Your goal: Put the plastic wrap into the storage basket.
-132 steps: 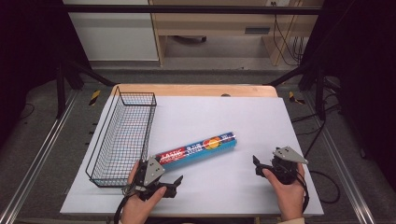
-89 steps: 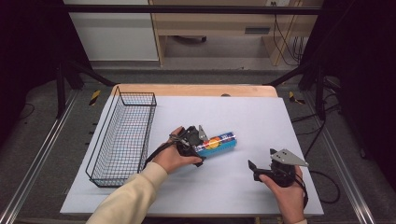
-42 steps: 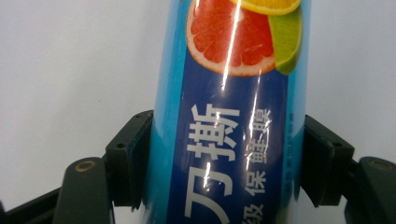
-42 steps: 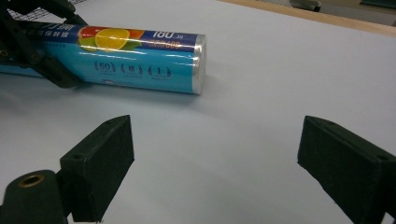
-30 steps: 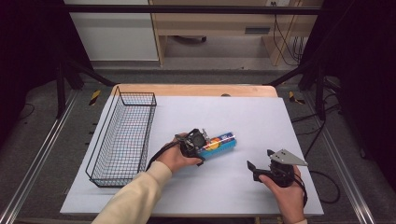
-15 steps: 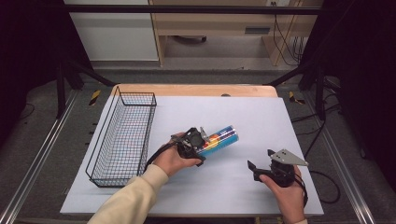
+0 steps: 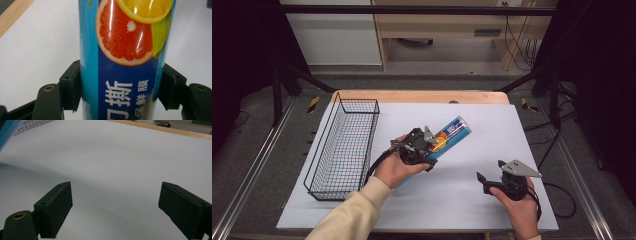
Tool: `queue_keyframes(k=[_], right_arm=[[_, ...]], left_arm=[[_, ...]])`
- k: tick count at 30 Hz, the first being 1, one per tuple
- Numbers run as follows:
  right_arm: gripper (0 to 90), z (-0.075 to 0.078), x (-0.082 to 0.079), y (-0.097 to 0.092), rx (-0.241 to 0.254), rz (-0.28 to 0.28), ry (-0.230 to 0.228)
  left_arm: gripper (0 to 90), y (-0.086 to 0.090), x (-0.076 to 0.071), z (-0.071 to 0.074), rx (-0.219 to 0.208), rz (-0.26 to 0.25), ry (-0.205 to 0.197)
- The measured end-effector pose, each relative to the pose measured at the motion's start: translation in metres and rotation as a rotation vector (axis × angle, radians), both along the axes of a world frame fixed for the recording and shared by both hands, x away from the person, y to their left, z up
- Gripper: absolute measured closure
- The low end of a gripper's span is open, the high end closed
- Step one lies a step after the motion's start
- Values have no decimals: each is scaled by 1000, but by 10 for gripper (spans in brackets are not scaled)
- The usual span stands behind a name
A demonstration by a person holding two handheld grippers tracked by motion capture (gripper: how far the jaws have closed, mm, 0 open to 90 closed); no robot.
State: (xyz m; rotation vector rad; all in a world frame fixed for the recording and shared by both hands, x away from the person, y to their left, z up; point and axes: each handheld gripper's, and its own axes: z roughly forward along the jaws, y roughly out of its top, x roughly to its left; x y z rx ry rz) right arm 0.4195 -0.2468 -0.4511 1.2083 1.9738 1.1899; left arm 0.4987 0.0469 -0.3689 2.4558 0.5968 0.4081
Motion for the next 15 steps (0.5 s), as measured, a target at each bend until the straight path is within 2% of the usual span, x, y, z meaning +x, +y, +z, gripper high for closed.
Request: queue_keyframes(k=[7, 15], right_arm=[[120, 0, 0, 0, 0, 1, 3], [120, 0, 0, 0, 3, -1, 1]], left_arm=[[319, 3, -1, 12, -13, 6, -14], [320, 7, -5, 26, -3, 23, -30]])
